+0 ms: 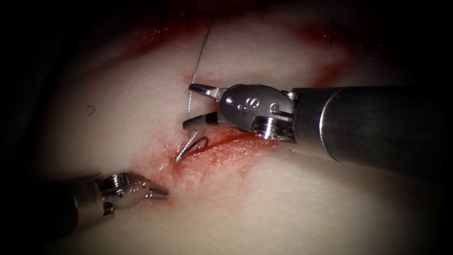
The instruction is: Wound Closure
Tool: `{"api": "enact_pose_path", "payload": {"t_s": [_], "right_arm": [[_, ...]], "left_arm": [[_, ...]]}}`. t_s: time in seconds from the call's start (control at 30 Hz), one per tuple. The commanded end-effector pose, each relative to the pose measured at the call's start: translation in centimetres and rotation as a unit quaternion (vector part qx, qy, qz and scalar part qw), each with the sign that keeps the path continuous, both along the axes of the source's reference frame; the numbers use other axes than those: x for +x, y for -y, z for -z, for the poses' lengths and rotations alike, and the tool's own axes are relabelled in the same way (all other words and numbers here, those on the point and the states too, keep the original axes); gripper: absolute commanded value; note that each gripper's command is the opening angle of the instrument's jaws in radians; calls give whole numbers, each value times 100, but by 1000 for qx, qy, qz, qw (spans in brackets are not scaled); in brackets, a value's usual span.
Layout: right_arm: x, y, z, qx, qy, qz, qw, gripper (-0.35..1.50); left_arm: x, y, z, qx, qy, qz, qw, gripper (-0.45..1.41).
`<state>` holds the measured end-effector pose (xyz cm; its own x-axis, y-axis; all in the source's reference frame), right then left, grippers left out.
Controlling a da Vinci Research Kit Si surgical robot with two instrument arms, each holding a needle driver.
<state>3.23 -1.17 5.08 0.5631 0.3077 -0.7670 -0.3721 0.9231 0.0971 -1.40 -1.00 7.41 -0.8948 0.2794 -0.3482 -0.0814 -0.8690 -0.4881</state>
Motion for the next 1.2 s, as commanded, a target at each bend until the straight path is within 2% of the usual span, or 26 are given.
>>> {"api": "enact_pose_path", "payload": {"t_s": [0.03, 0.1, 0.13, 0.2, 0.3, 0.37, 0.4, 0.43, 0.53, 0.63, 0.73, 0.87, 0.9, 0.93, 1.0, 1.1, 1.2], "right_arm": [[10, 11, 1, -10, 6, 5, 1000, 108], [12, 26, 3, -21, 4, 17, 1000, 106], [13, 38, 3, -31, 5, 26, 999, 99], [10, 45, 2, -44, 9, 36, 998, 99], [-6, 54, 3, -71, -5, 42, 997, 101], [-24, 56, 8, -83, -20, 41, 996, 88], [-28, 56, 9, -86, -22, 43, 995, 88], [-38, 59, 11, -94, -28, 46, 994, 99], [-51, 70, 5, -100, -33, 52, 993, 104], [-63, 88, -13, -117, -37, 55, 991, 103], [-56, 93, -29, -136, -59, 45, 988, 94], [-48, 100, -59, -168, -78, 26, 982, 93], [-48, 102, -66, -176, -82, 22, 981, 88], [-49, 105, -81, -190, -88, 15, 978, 62], [-48, 108, -106, -208, -86, 4, 974, 57], [-46, 109, -128, -214, -72, 7, 974, 57], [-46, 110, -139, -218, -67, 7, 974, 51]], "left_arm": [[-6, 4, -7, 1, 1, 0, 1000, 0], [-6, 4, -7, 1, 1, -1, 1000, 0], [-6, 4, -7, 1, 1, -1, 1000, 0], [-5, 4, -7, 1, 1, -1, 1000, 0], [-5, 4, -6, 2, 0, 1, 1000, 0], [-3, 4, -6, 2, 1, 0, 1000, 0], [-3, 4, -7, 2, 1, 0, 1000, 0], [-3, 4, -7, 2, 1, 0, 1000, 0], [-3, 4, -7, 3, -1, 0, 1000, 0], [-4, 4, -7, 2, -1, 0, 1000, 0], [-4, 4, -8, 3, 0, 0, 1000, 0], [-4, 4, -8, 3, 0, 0, 1000, 0], [-4, 4, -8, 3, 0, 0, 1000, 0], [-4, 4, -8, 3, 0, 0, 1000, 0], [-4, 4, -8, 3, 0, 0, 1000, 0], [-4, 4, -8, 3, 0, 0, 1000, 0], [-4, 4, -8, 3, 0, 0, 1000, 0]]}}
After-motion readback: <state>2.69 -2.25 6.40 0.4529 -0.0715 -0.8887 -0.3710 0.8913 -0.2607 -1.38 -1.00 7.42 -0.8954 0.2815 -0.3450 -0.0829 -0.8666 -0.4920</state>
